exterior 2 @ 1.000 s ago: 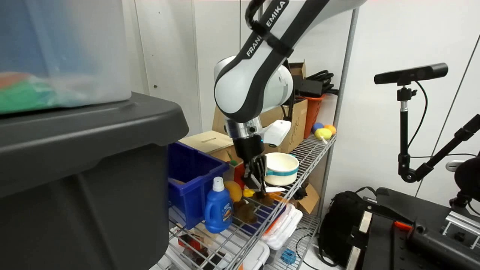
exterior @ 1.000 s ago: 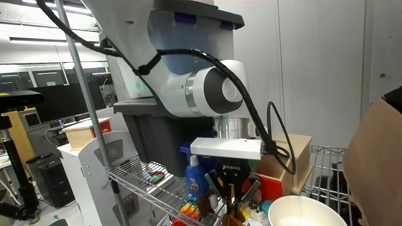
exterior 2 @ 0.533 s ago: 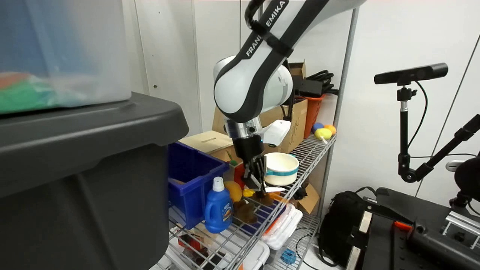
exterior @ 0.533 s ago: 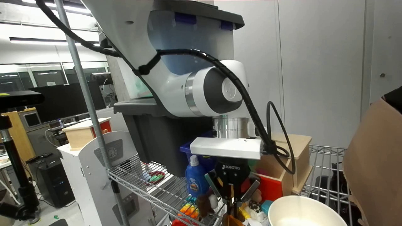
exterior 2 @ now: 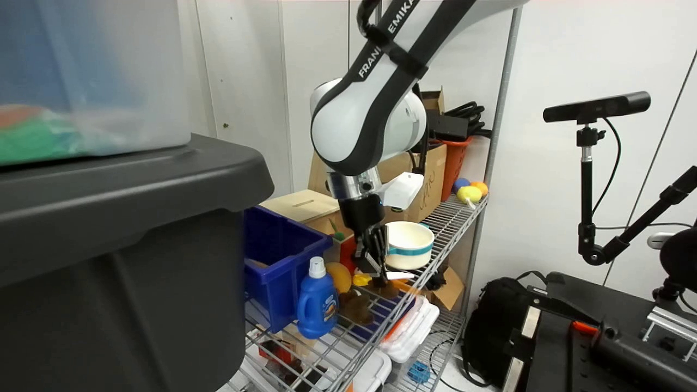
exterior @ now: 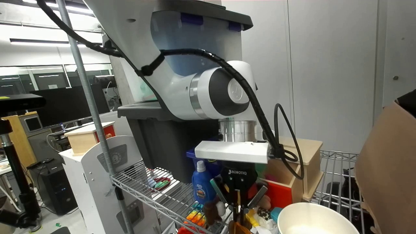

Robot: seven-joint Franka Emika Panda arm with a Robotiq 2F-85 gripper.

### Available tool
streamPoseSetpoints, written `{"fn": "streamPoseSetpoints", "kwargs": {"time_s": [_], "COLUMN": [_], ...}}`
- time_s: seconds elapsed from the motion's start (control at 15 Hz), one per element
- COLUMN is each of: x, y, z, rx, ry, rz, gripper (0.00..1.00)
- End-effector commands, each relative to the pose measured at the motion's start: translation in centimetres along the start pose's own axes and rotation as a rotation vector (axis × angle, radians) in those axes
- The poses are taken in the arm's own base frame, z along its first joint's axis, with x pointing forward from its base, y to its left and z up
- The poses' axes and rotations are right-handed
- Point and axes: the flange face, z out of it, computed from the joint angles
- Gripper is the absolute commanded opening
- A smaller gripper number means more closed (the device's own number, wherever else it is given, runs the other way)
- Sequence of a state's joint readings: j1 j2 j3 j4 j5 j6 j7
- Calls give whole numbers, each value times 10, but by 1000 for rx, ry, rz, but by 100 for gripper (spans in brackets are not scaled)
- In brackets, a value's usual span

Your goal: Put the brown bear with the orange ribbon in the dish

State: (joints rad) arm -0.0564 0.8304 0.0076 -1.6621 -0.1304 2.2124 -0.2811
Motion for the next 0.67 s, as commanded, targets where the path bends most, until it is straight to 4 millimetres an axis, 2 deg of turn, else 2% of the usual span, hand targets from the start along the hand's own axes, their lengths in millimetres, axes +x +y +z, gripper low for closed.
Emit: {"fn": "streamPoseSetpoints", "kwargs": {"time_s": [0.0,0.27,0.6], "x": [-14,-30,-59], "y": [-5,-9,-10], "z": [-12,-18,-28], "rx": [-3,-1,-1], "ry": [-23,-29,-39], "rz": [13,42,100], "gripper": [3,3,3]}}
